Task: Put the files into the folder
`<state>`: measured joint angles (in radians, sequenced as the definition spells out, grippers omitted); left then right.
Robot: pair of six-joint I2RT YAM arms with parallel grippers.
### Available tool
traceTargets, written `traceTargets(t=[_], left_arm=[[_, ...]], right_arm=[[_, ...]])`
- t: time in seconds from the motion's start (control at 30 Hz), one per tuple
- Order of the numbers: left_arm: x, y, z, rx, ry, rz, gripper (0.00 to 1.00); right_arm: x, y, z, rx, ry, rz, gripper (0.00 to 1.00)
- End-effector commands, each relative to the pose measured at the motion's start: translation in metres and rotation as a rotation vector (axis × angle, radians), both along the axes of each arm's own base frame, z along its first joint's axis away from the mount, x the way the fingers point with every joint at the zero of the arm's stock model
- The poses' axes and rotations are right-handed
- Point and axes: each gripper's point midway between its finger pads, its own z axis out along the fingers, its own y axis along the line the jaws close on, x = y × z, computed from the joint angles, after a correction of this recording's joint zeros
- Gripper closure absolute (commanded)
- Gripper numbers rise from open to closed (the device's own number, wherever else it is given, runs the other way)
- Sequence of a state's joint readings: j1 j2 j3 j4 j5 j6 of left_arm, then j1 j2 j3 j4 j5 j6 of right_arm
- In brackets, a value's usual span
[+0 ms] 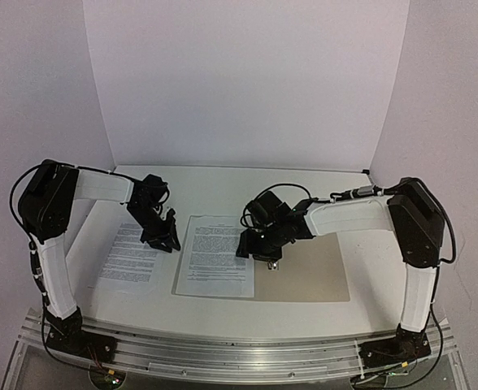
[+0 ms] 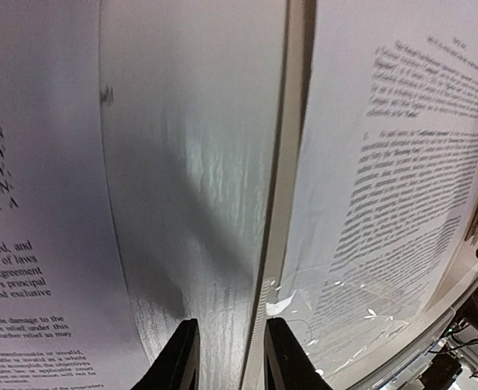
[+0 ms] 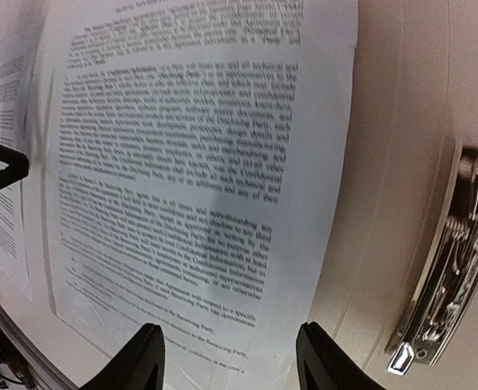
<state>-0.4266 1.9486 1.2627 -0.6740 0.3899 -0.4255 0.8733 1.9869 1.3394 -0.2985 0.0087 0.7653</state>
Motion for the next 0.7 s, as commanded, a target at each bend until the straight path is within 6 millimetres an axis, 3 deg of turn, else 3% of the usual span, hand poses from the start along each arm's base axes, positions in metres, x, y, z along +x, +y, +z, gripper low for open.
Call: traceTargets(t=[0.0, 0.17, 0.3, 0.53, 0.67], left_arm=[[-0.017, 0.002, 0.003, -0.010, 0.033, 0.011, 0.69], [-0.038, -0.011, -0.008, -0.004, 0.039, -0.051, 0.68], [-0.059, -0.010, -0.020, -0.008, 0.104, -0.038, 0.69], [-0.058, -0.013, -0.020, -0.019, 0.107, -0.038, 0.69], [-0.060, -0.016, -0.022, -0.046, 0.121, -0.042, 0.69]], right_arm=[[-0.015, -0.006, -0.002, -0.018, 0.047, -0.063, 0.42], [-0.028, -0.004, -0.015, -0.031, 0.086, -0.064, 0.40], [-0.034, -0.004, -0.027, -0.051, 0.108, -0.055, 0.39], [-0.042, -0.010, -0.045, -0.082, 0.139, -0.054, 0.39], [-0.048, 0.004, -0.045, -0.053, 0.160, -0.026, 0.40]])
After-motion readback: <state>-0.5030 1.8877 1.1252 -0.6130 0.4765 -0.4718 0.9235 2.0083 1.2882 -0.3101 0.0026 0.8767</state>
